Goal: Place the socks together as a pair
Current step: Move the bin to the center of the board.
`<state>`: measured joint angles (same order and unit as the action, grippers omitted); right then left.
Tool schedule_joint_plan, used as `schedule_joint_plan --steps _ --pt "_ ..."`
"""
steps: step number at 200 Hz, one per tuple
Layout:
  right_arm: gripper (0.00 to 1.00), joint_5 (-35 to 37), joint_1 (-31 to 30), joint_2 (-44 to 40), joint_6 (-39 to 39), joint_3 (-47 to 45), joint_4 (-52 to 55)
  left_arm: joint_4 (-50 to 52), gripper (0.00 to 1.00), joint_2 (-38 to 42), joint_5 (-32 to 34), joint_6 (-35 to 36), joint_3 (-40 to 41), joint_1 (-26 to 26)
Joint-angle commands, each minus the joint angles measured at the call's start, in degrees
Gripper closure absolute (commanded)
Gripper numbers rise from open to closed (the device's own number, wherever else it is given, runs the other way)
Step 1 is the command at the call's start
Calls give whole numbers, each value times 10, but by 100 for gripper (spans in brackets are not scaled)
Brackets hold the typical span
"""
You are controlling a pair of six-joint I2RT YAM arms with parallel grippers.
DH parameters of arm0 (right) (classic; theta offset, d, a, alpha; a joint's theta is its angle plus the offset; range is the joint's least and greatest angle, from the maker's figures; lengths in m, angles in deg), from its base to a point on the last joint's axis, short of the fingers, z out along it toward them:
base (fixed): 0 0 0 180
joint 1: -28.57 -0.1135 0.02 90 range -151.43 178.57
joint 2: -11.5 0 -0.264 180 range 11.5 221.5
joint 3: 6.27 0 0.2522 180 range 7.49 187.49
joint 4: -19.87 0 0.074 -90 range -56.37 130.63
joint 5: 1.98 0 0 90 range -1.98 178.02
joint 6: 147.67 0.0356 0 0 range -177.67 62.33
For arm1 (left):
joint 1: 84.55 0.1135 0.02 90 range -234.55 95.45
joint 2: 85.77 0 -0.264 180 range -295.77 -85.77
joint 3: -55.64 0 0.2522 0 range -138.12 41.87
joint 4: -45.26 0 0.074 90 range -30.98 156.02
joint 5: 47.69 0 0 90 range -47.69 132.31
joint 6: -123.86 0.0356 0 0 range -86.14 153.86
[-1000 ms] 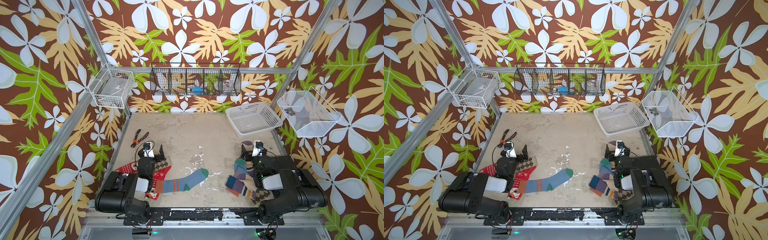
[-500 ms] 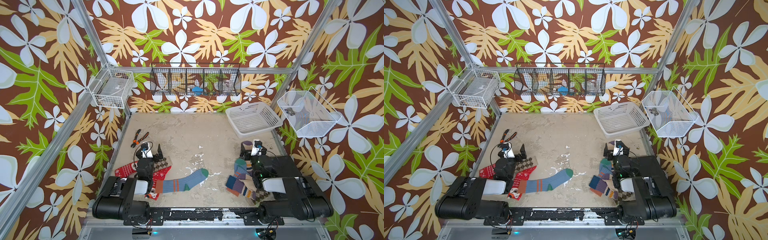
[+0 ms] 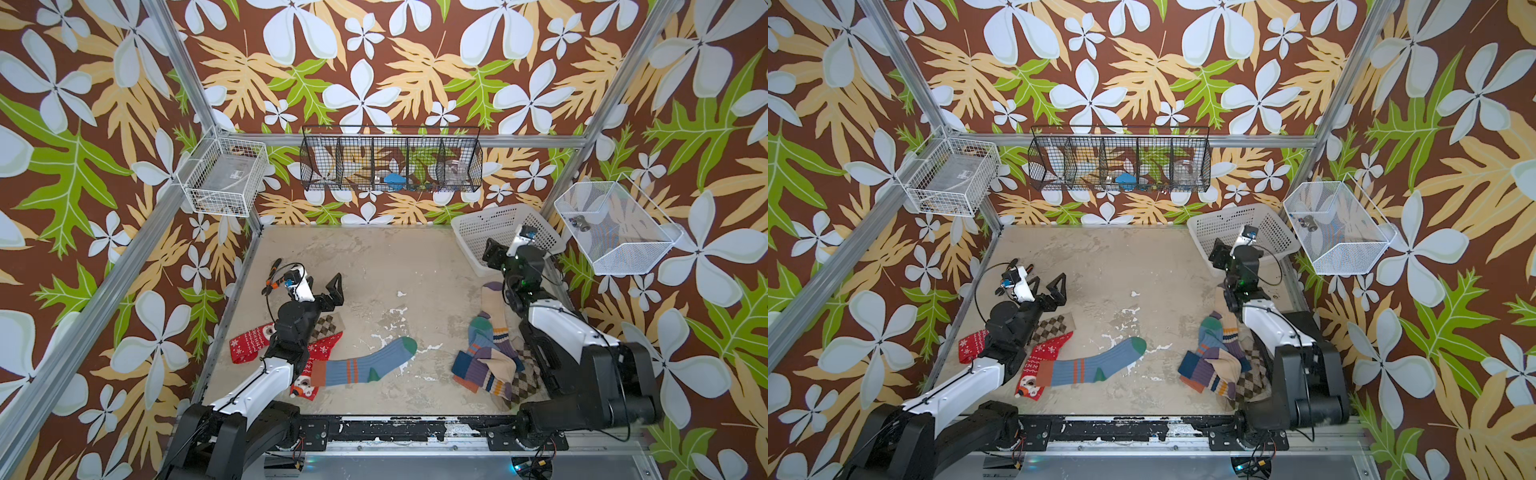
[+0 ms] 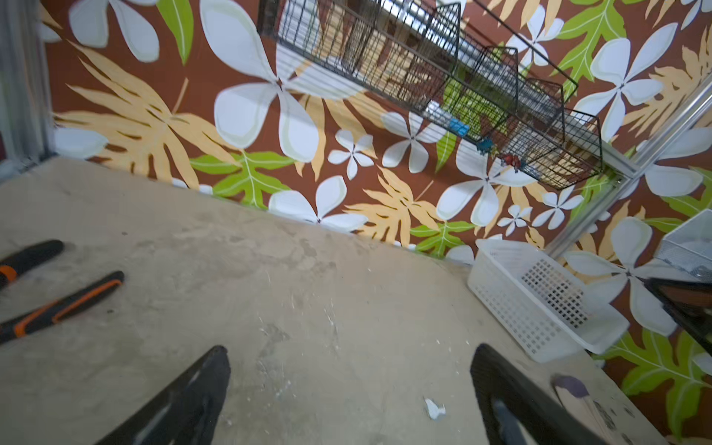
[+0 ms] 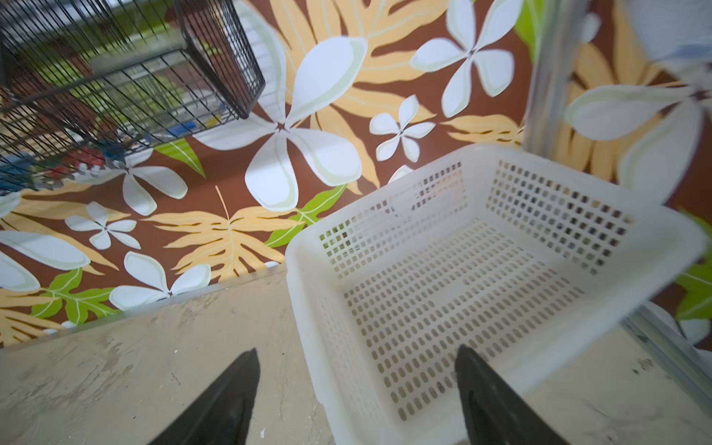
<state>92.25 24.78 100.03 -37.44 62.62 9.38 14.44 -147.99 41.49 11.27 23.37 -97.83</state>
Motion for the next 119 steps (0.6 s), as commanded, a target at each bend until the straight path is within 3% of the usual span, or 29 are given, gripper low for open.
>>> schedule_joint_plan --steps 1,32,63,91,119 --pt "18 -43 -1 91 -38 107 142 17 0 -15 -48 -17 -3 -10" --pt "16 -59 -3 191 -72 222 246 31 0 -32 -65 -30 -7 -14" --pt "18 -100 -10 230 -70 254 316 45 0 -39 -85 -37 -14 -17" --pt "29 -256 -36 251 -49 268 328 62 0 -32 -90 -40 -21 -17" --pt "34 -391 -85 292 -4 299 301 69 0 -22 -95 -41 -18 -17"
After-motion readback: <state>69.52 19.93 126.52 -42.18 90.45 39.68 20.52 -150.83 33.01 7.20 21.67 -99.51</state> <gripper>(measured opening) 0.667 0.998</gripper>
